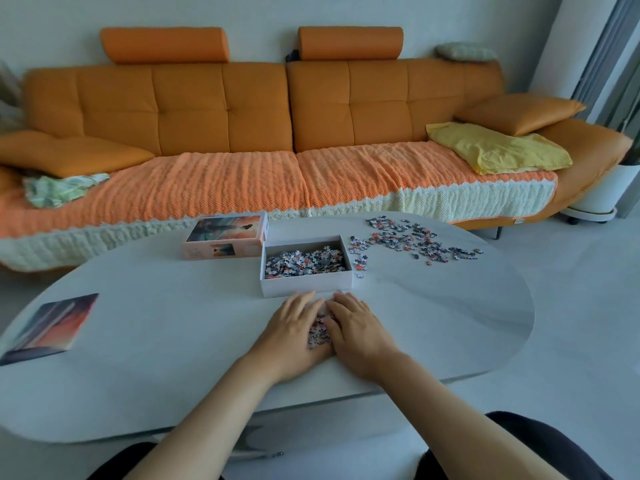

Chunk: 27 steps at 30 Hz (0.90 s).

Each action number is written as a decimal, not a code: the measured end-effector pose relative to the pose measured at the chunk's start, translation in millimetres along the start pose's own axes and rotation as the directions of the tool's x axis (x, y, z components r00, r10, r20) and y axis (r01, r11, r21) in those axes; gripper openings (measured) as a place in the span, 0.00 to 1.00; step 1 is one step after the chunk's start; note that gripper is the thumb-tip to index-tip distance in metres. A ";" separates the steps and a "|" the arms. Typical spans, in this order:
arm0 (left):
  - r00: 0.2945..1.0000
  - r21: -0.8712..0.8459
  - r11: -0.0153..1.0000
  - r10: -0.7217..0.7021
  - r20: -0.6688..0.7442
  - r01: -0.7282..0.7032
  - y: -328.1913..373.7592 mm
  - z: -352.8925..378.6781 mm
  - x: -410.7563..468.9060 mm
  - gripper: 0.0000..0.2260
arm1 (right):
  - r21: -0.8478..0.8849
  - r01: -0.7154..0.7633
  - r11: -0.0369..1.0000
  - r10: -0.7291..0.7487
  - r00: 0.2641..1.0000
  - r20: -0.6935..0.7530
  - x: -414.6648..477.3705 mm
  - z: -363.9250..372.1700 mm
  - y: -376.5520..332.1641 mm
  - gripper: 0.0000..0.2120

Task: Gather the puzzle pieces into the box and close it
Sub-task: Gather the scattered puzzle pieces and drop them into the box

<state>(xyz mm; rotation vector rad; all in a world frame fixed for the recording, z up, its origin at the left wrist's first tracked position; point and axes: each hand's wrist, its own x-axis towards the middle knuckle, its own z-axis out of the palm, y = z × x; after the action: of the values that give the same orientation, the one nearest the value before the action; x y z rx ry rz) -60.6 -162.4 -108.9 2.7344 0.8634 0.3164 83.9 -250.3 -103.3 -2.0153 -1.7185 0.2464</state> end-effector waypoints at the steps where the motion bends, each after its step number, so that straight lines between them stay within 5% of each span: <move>1: 1.000 -0.031 0.999 -0.009 0.016 0.009 -4.3 -1.2 -2.6 0.44 | 0.000 0.014 1.000 -0.014 1.000 0.003 2.9 3.9 -5.4 0.21; 7: 0.996 -0.195 0.981 0.001 -0.085 -0.018 -26.9 -23.2 -12.8 0.32 | 0.092 0.015 0.996 -0.011 0.999 -0.040 20.7 17.5 -21.1 0.19; 12: 0.934 -0.060 0.996 -0.080 -0.348 0.063 -38.7 -37.7 -3.7 0.22 | 0.174 0.078 0.982 -0.046 0.983 -0.180 37.2 5.0 -21.1 0.12; 16: 0.944 -0.125 0.962 -0.263 -0.200 0.241 -40.2 -36.1 4.7 0.27 | 0.010 0.105 0.994 -0.097 0.950 -0.298 48.5 -8.2 -8.5 0.14; 22: 0.967 -0.230 0.943 -0.252 -0.028 0.240 -45.8 -32.7 18.0 0.35 | -0.022 0.079 0.997 -0.080 0.996 -0.031 58.5 -17.3 5.8 0.23; 27: 0.961 -0.009 0.978 -0.208 -0.184 0.210 -49.2 -36.4 14.5 0.33 | -0.026 0.138 0.990 -0.140 0.981 -0.131 46.6 -24.8 9.0 0.19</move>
<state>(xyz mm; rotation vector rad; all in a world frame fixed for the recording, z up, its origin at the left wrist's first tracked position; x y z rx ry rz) -85.3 -108.6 -87.7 2.6221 1.1940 0.5283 111.7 -212.1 -78.1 -1.8685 -1.7728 0.0504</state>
